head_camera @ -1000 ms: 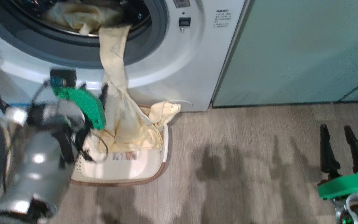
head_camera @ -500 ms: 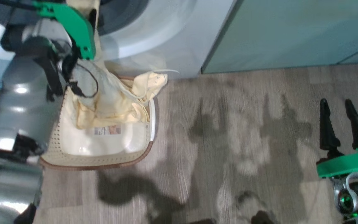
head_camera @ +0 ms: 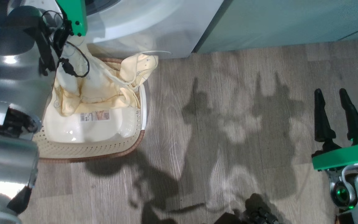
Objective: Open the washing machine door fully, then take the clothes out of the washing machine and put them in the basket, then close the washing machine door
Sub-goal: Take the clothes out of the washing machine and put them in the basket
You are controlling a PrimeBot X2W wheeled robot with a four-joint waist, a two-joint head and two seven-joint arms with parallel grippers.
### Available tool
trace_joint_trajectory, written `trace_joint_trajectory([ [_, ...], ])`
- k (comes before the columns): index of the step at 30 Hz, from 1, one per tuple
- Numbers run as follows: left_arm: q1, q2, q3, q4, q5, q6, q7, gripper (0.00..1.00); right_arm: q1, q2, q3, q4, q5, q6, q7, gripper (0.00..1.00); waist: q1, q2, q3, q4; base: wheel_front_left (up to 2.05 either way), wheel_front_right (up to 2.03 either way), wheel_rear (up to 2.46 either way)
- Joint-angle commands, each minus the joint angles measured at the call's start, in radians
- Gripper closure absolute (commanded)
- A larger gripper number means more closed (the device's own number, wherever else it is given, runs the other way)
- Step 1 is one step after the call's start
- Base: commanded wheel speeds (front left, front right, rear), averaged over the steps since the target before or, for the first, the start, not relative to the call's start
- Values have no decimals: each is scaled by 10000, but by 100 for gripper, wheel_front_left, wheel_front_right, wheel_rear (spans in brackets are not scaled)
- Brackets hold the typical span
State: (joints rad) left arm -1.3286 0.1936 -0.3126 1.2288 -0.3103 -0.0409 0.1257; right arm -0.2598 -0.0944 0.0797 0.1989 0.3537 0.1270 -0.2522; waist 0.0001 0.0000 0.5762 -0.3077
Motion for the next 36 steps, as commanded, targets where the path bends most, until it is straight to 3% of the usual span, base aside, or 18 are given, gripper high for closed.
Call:
trace_joint_trajectory([
  [1, -499, 318, 45, -131, 68, 47, -65, 0, -144, -101, 202, -322, 60, 37, -95, 0, -1, 0, 68, 17, 0, 0, 0],
  [8, -486, 357, -141, 283, 110, 94, 53, 0, -254, -120, 232, -333, 51, 37, -95, 0, -1, 0, 202, 58, 0, 0, 0],
  [9, -474, 370, -167, 314, 115, 91, 53, 7, -266, -123, 238, -328, 52, 37, -95, 0, -1, 0, 209, 64, 0, 0, 0],
  [10, -473, 372, -177, 336, 105, 93, 29, 26, -275, -127, 239, -326, 54, 37, -95, 0, -1, 0, 213, 73, 0, 0, 0],
  [11, -468, 377, -188, 356, 96, 89, -3, 53, -279, -130, 230, -328, 58, 37, -95, 0, -1, 0, 216, 87, 0, 0, 0],
  [12, -464, 379, -212, 374, 100, 89, -29, 100, -278, -133, 221, -329, 60, 37, -95, 0, -1, 0, 217, 100, 0, 0, 0],
  [24, -267, 383, -213, 471, -119, -4, -903, 100, -244, -173, 123, -242, 56, 37, -95, 0, -1, 0, -1, 235, 0, 0, 0],
  [36, 1781, -281, -82, 384, -885, -789, -2703, 100, 234, -176, -193, -101, 50, 37, -95, 0, -1, 0, -1164, 1140, 0, 0, 0],
])
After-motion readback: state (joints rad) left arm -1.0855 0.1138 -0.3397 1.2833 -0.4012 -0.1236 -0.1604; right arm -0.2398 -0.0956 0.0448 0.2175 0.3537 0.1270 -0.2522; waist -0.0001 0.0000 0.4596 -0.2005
